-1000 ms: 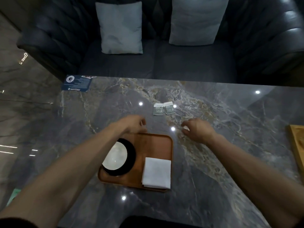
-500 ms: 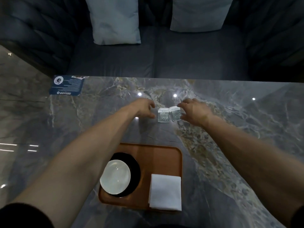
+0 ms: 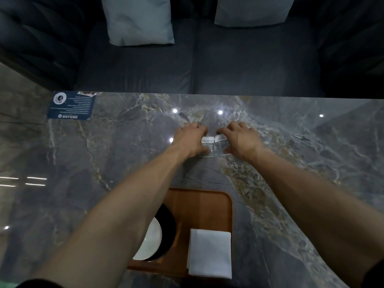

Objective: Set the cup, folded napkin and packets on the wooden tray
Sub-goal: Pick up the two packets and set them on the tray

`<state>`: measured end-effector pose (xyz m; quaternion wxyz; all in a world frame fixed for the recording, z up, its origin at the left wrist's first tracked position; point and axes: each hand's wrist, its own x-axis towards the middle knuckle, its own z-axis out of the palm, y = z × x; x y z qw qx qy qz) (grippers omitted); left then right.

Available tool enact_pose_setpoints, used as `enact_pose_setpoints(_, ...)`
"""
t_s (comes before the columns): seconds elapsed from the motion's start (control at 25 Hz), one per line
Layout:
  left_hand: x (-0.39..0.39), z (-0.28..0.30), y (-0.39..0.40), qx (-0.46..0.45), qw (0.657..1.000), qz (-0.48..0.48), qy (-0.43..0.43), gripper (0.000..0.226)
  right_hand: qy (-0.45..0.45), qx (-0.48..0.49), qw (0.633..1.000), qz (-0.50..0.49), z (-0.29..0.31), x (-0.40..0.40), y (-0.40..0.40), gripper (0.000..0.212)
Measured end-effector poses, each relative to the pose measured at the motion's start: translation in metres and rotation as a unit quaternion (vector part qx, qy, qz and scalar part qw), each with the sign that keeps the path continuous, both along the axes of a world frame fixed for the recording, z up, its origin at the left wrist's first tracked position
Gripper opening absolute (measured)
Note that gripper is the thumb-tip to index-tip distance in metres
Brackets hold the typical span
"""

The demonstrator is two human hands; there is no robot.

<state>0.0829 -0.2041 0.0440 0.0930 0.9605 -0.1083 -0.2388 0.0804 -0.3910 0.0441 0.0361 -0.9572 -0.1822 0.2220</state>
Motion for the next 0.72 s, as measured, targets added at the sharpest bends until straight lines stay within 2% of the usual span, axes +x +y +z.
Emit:
enact_pose_setpoints(0.2, -0.004, -0.001, -0.006, -0.018, 1.0, 0.023, 0.003, 0.045, 0.011, 0.025, 0.999, -0.046, -0.005, -0.004, -0.003, 0.05)
enact_pose_setpoints(0.48, -0.023, 0.002, 0.0, -0.042, 0.995, 0.085, 0.026, 0.021, 0.013, 0.115, 0.981, -0.154, -0.002, -0.03, -0.013, 0.024)
enact_pose_setpoints(0.72, -0.055, 0.013, 0.007, -0.103, 0.98, 0.159, 0.055, 0.009, 0.046, 0.126, 0.968, -0.212, 0.008, -0.064, -0.021, 0.022)
